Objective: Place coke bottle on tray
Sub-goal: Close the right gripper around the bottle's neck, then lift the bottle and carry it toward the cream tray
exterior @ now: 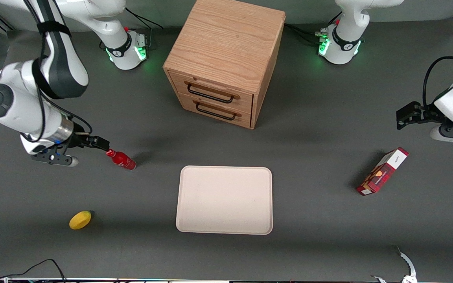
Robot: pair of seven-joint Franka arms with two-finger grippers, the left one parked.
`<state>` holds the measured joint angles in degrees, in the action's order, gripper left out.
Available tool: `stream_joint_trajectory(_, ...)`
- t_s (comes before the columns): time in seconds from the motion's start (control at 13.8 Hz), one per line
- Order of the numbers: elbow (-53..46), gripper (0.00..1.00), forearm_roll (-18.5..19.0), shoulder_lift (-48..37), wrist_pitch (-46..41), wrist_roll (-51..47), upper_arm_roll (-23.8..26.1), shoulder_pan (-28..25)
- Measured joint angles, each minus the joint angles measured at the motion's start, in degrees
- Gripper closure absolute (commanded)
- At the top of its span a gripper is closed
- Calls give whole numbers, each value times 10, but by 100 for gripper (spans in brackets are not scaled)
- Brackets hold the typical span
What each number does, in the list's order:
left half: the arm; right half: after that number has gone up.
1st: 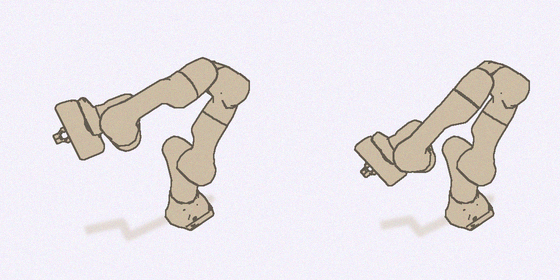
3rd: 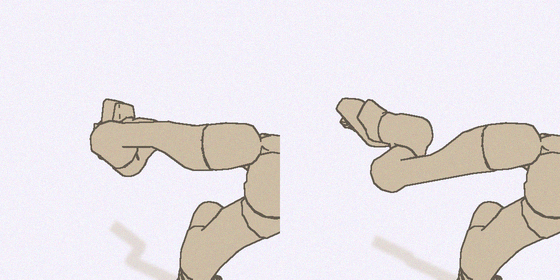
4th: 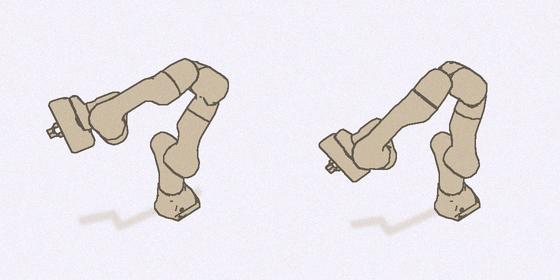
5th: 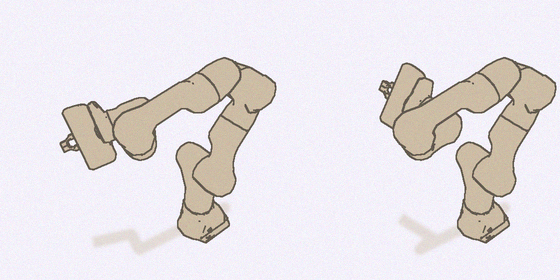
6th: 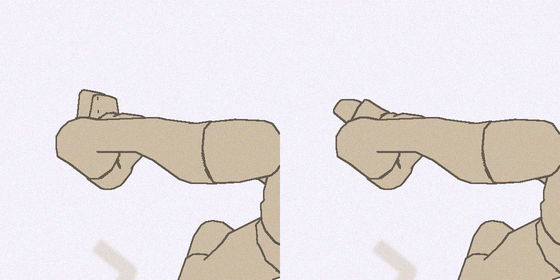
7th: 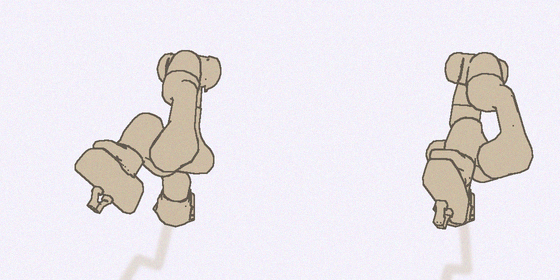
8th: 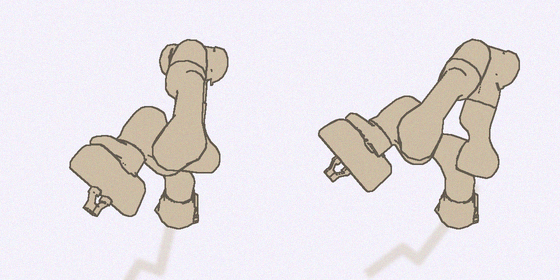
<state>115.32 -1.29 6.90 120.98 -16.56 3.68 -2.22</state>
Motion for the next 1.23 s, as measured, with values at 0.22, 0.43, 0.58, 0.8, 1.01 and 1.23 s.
stream_joint_trajectory(0.22, 49, 0, 0, 2, 70, -4, 2, 0)
stream_joint_trajectory(0.43, 77, 0, 0, 11, 122, -6, 3, 0)
stream_joint_trajectory(0.58, 86, 21, 0, 21, 145, -6, 3, 0)
stream_joint_trajectory(0.8, 91, 91, 0, 28, 161, -7, 3, 0)
stream_joint_trajectory(1.01, 92, 100, 0, 28, 162, -7, 5, 0)
stream_joint_trajectory(1.23, 91, 100, 0, 28, 162, -7, 6, 0)
